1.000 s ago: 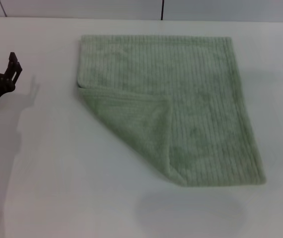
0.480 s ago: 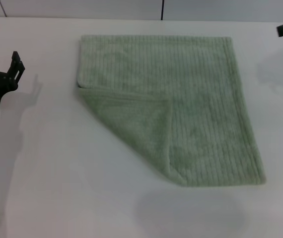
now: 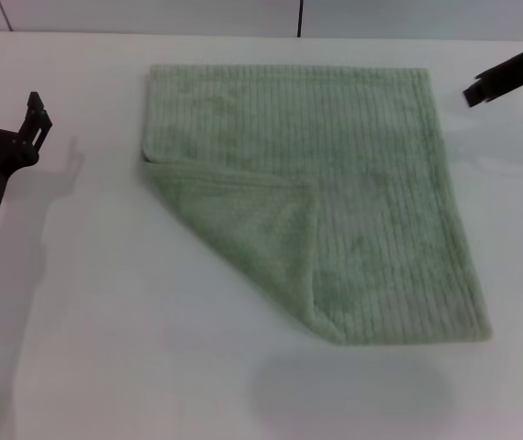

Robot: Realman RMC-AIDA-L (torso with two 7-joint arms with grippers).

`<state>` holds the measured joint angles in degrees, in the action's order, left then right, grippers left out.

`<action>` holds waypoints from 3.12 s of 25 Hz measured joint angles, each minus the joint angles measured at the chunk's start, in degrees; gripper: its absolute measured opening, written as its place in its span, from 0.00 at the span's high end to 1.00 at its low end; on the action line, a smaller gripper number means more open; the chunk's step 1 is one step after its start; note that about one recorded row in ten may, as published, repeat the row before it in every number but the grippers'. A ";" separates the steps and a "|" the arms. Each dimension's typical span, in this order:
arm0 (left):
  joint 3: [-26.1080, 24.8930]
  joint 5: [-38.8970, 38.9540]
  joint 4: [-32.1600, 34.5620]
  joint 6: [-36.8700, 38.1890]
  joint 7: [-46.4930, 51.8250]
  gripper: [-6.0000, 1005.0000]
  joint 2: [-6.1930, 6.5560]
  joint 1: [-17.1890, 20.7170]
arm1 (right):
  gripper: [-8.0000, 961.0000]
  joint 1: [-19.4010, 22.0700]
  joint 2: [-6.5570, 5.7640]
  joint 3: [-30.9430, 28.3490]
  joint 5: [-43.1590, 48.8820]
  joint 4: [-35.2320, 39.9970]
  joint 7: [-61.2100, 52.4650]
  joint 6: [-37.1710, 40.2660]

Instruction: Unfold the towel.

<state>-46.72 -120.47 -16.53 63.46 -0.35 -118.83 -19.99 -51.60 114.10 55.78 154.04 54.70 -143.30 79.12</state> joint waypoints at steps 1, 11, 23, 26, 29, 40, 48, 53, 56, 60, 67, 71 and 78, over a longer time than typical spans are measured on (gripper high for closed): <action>0.05 -0.01 -0.16 0.01 0.00 0.17 0.00 0.10 | 0.99 -0.82 -0.14 0.21 0.16 -2.14 0.02 -0.93; 1.51 -0.03 -0.49 0.08 0.03 0.17 0.00 0.57 | 0.99 -4.72 0.78 6.48 2.03 -12.86 0.95 -13.20; 2.22 -0.09 -0.53 -0.07 0.09 0.17 0.00 0.74 | 0.99 -7.16 1.97 7.31 1.87 -19.89 0.97 -17.38; 2.51 -0.11 -0.53 -0.03 0.09 0.17 0.00 0.74 | 0.99 -7.23 2.04 7.37 1.92 -20.29 0.97 -17.81; 2.89 -0.11 -0.52 0.05 0.09 0.17 0.00 0.73 | 0.99 -7.28 2.29 7.46 1.99 -21.28 0.97 -18.65; 3.66 -0.12 -1.13 0.10 0.09 0.17 0.00 0.86 | 0.99 -7.29 2.74 7.59 1.83 -25.69 1.62 -22.47; 9.34 -1.19 -4.84 2.08 -0.21 0.17 0.69 0.95 | 0.99 -6.92 2.82 7.59 1.72 -26.23 1.62 -22.88; 9.37 -9.40 -9.60 1.72 0.23 0.17 2.36 0.68 | 0.99 -6.82 2.90 7.58 1.71 -26.51 1.62 -23.14; 9.33 -12.39 -13.67 -1.51 1.14 0.17 4.64 0.64 | 0.99 -6.83 2.90 7.58 1.71 -26.51 1.62 -23.14; 8.97 -19.29 -26.02 -11.91 4.18 0.17 10.98 0.87 | 0.99 -6.90 2.90 7.58 1.71 -26.50 1.62 -23.12; -2.35 -32.22 -48.00 -45.86 4.18 0.17 15.68 3.60 | 0.99 -6.66 3.05 7.58 1.70 -26.23 1.62 -22.63; -7.26 -37.20 -57.14 -64.44 2.98 0.17 14.56 4.18 | 0.99 -6.52 3.06 7.43 1.70 -26.13 1.62 -22.56; -21.83 -31.71 -72.63 -103.66 -26.09 0.17 4.58 5.09 | 0.99 -6.38 2.98 7.05 1.70 -25.78 1.61 -22.29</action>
<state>-68.55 -152.19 -89.15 -40.20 -26.45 -114.25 -14.89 -57.98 117.08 62.84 155.74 28.92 -141.68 56.83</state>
